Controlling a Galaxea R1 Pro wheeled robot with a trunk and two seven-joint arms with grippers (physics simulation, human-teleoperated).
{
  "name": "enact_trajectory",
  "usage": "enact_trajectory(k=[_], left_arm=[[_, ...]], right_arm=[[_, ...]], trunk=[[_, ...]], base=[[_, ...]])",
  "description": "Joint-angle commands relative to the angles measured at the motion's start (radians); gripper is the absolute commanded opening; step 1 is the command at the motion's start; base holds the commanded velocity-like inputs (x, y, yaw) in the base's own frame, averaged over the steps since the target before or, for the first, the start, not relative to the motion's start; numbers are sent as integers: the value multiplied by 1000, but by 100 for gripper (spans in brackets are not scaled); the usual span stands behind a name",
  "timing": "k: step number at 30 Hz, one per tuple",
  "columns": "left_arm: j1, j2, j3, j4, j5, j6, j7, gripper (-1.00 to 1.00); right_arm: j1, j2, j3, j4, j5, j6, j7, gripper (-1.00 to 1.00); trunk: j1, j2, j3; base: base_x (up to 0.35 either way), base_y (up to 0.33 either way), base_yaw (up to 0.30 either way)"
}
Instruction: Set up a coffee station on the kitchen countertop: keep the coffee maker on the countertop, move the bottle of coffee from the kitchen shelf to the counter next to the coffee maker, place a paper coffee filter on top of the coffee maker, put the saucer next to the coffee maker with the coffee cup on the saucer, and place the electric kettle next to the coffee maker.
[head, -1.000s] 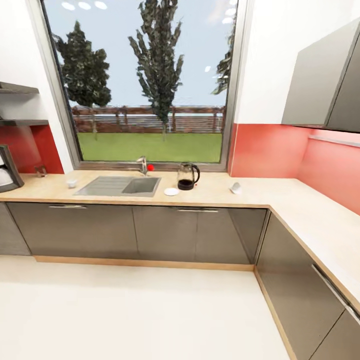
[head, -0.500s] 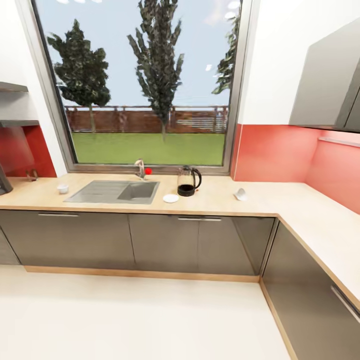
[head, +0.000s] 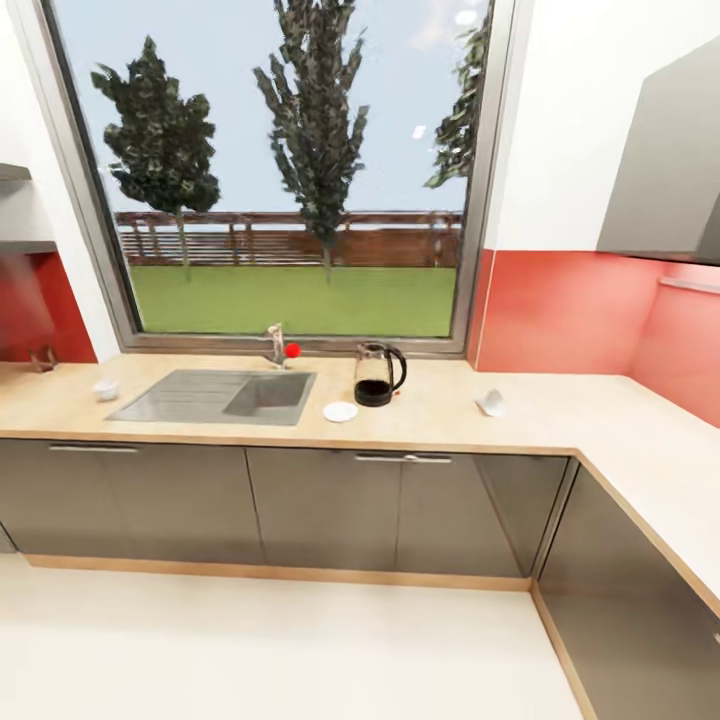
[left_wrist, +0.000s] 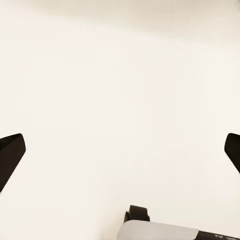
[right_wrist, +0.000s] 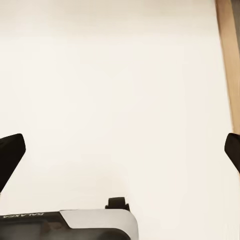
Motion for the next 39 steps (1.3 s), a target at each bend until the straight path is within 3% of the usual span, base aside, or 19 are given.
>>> enact_trajectory(k=[1, 7, 9, 14, 16, 19, 22, 26, 29, 32, 37, 39], left_arm=[[0, 1, -1, 5, 8, -3, 1, 100], [0, 8, -7, 82, 0, 4, 1, 100], [0, 24, -11, 116, -8, 6, 0, 100], [1, 76, -15, 209, -40, 11, 0, 100], [2, 90, -16, 253, -46, 13, 1, 100], [4, 97, -16, 289, -49, 15, 1, 100], [18, 100, -16, 312, -51, 17, 1, 100], [35, 101, -17, 321, -52, 18, 1, 100], [40, 101, -17, 324, -52, 19, 1, 100], [44, 95, -20, 326, -74, 25, 1, 100], [44, 90, -23, 325, -101, 110, 28, 100], [44, 90, -23, 326, -102, 116, 32, 100]], right_arm=[[0, 0, 1, -1, -8, -4, 0, 100], [0, -3, -1, -25, -11, -4, -1, 100], [0, -3, -1, -60, -11, -4, -1, 100], [0, -6, -2, -271, -10, -1, -2, 100], [0, -8, -4, -407, -9, 5, -3, 100], [0, -8, -7, -531, -9, 9, -13, 100], [-1, -9, -9, -662, -8, 26, -65, 100], [-3, -9, -14, -819, -9, 134, -148, 100], [-8, -10, -38, -880, -10, 199, -168, 100], [-90, -12, -101, -929, -12, 262, -180, 100], [-183, -15, -123, -930, -10, 332, -179, 100], [-192, -19, -124, -928, -9, 337, -177, 100]], trunk=[[1, 0, 0], [1, 0, 0], [1, 0, 0], [1, 0, 0], [1, 0, 0], [1, 0, 0], [1, 0, 0], [1, 0, 0], [1, 0, 0], [1, 0, 0], [1, 0, 0], [1, 0, 0]], base=[[336, 0, 0], [336, 0, 0], [336, 0, 0], [336, 0, 0], [336, 0, 0], [336, 0, 0], [336, 0, 0], [336, 0, 0], [336, 0, 0], [336, -5, 0], [330, -72, 0], [299, -173, 0]])
